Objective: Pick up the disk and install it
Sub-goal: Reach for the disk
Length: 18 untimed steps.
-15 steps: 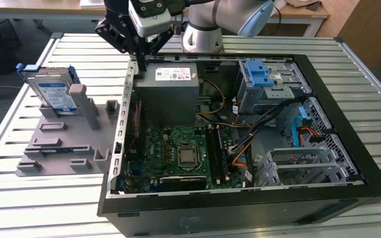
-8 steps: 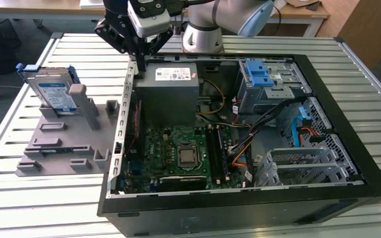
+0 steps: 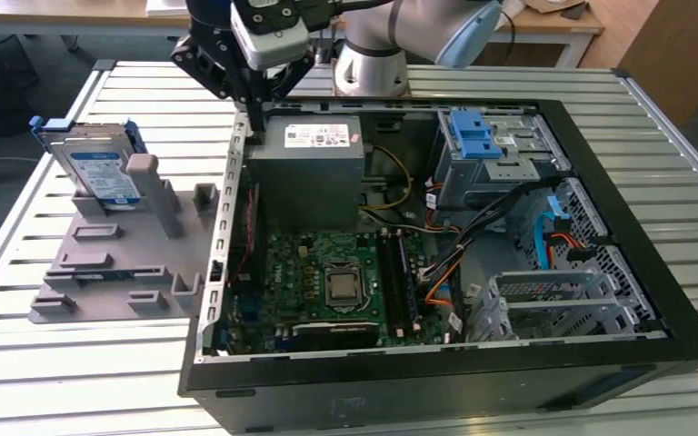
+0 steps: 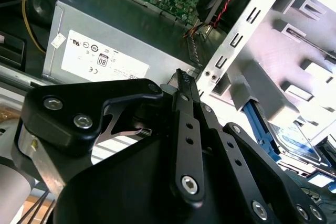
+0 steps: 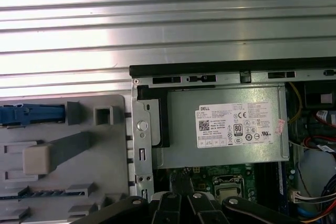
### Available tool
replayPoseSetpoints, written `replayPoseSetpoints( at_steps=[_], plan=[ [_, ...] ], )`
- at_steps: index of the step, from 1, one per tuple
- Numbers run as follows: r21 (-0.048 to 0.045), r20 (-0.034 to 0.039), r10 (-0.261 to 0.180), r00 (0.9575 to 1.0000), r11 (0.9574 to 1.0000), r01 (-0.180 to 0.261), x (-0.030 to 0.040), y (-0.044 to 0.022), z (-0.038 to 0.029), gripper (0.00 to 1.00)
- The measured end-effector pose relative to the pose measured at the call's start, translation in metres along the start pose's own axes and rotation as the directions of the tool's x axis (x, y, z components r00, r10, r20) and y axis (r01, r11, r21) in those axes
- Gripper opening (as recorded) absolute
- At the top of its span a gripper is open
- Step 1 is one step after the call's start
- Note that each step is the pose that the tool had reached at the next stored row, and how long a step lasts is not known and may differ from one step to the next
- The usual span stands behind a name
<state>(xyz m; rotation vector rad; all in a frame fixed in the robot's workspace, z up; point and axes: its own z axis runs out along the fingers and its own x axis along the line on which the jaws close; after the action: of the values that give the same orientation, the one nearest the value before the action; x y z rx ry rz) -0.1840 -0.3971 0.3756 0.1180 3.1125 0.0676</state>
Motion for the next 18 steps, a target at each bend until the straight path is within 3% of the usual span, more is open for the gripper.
replayPoseSetpoints(
  at_steps=[18],
  plan=[
    [0.0, 0.0, 0.0, 1.0, 1.0, 0.0, 0.0064, 0.0005, 0.0027, 0.11]
  ],
)
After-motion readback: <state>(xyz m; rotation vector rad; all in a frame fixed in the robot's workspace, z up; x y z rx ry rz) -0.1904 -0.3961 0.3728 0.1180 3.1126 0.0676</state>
